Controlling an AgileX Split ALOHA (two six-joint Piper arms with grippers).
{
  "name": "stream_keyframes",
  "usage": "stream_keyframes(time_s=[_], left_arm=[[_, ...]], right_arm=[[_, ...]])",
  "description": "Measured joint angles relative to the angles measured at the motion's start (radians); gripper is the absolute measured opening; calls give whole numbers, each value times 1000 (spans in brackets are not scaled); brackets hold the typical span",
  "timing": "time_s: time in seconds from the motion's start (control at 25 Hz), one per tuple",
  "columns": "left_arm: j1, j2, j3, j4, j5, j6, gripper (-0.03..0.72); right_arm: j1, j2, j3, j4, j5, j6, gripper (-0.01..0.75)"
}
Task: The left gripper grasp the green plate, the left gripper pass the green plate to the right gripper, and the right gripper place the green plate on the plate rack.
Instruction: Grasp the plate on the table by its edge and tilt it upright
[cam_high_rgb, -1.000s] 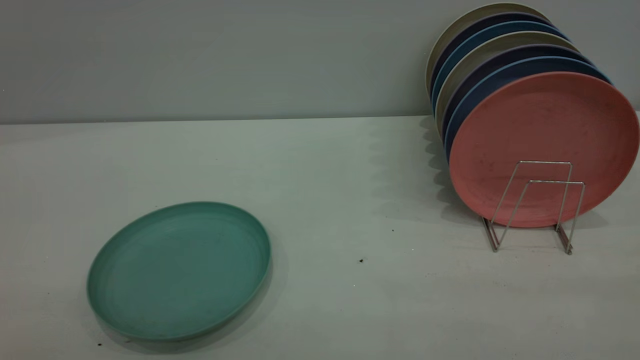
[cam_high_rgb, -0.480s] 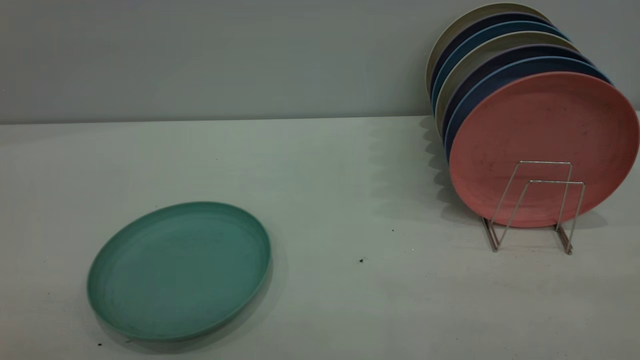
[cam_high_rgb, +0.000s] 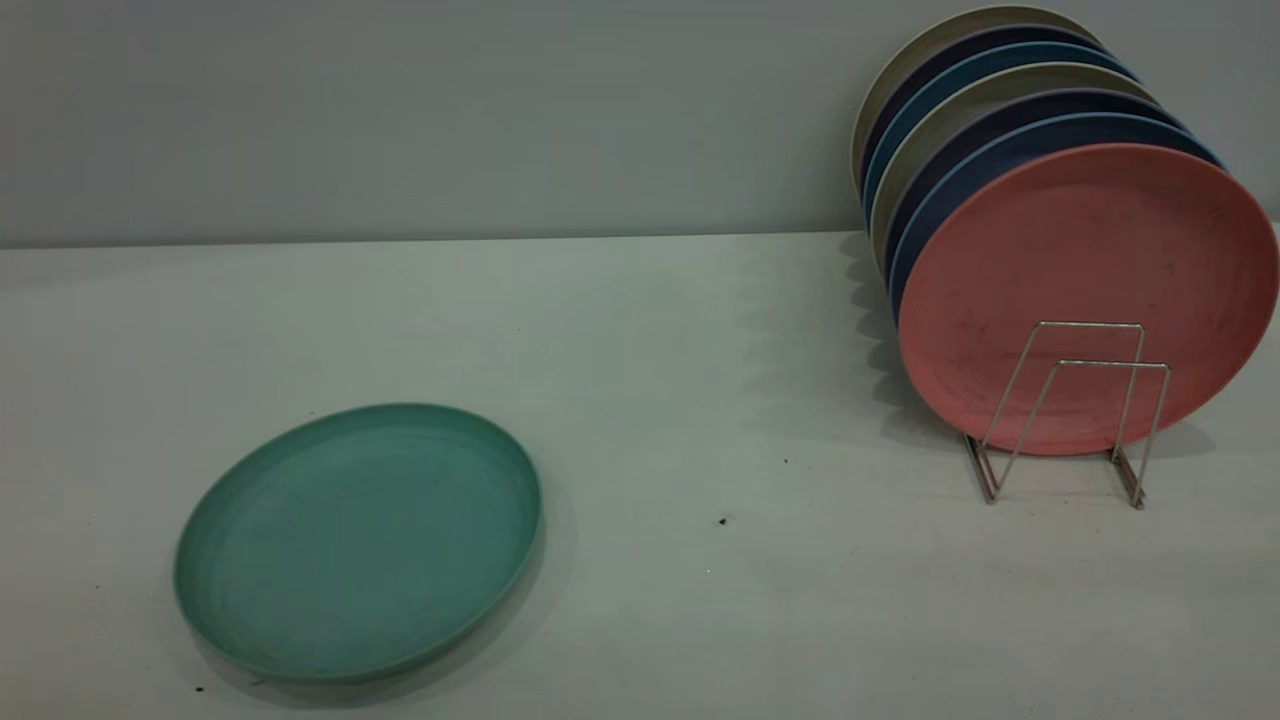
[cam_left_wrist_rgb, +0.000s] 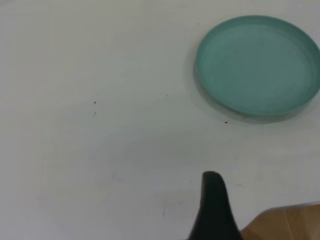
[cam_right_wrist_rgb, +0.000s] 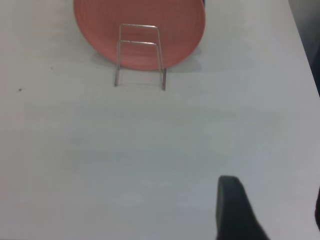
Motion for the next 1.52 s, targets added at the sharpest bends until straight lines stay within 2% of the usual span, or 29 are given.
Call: stream_keyframes(time_s=[0.72,0.84,0.92,1.04,1.24,1.52], left_arm=[[0,1,0,6,0,-7,568],[0,45,-19,23,-2,-49,568],[0,110,-41,36,-34,-67,568],[0,243,-82,44,-145,-73,568],[0,552,-211,30,-258,-73,583],[0,918,-325,5,-354,-73,585]], right_arm=[[0,0,-6,4,-1,0,403],[0,48,-42,33,-11,0,425],[0,112,-68,46,-50,-5,449],[0,247,-91,49,-164,-23,482],[0,490,-138,90,-288,-58,497],[0,799,-223,292,-444,-279,498]])
